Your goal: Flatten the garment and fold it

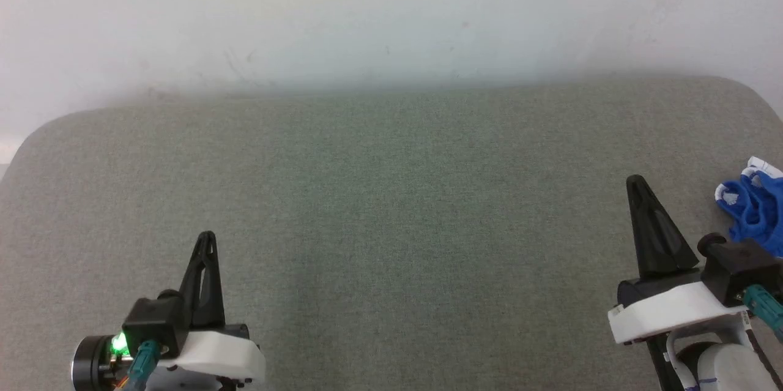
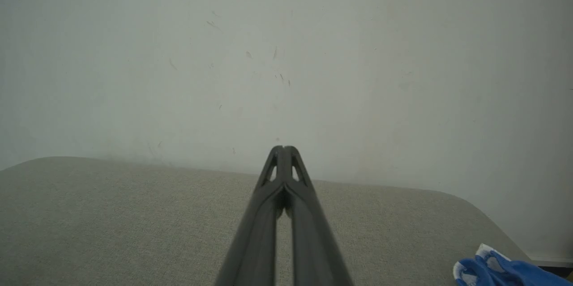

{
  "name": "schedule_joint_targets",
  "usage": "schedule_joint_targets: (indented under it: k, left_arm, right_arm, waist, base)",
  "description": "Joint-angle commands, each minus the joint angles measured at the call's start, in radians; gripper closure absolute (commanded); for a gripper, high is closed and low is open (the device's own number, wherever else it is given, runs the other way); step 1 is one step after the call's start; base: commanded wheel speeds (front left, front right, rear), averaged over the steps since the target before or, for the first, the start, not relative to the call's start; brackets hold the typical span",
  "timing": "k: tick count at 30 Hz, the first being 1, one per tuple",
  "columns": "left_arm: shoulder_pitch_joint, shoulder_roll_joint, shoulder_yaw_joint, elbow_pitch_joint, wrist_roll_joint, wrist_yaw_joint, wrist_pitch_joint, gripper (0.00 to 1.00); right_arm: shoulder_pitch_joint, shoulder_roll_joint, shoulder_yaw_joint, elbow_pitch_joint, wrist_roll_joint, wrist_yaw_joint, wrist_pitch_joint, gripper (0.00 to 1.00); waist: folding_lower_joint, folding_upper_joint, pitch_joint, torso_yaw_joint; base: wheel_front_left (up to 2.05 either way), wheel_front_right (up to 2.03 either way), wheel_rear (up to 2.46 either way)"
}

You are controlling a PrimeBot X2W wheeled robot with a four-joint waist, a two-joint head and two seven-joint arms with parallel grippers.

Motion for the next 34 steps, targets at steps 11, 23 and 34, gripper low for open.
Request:
schedule_joint_targets:
  k: [11, 23, 34]
  left_arm:
    - [-0.027, -0.006, -0.005, 0.013, 0.011, -0.014, 0.025, 1.00]
    - [-0.035, -0.008, -0.008, 0.023, 0.016, -0.022, 0.050, 1.00]
    - [-0.043, -0.010, -0.011, 0.033, 0.020, -0.029, 0.072, 1.00]
  right_arm:
    - [0.016, 0.003, 0.007, 0.012, -0.017, -0.001, 0.026, 1.00]
    - [0.019, 0.004, 0.010, 0.018, -0.025, -0.001, 0.050, 1.00]
    - [0.022, 0.004, 0.013, 0.024, -0.033, -0.001, 0.073, 1.00]
  waist:
    - [-0.0001, -0.0001, -0.001, -0.001]
    - [-0.0001, -0.0001, -0.002, -0.003]
    - [-0.0001, -0.0001, -0.003, -0.004]
  base:
    - [0.00, 0.00, 0.00]
    - [0.00, 0.00, 0.00]
    - [0.00, 0.00, 0.00]
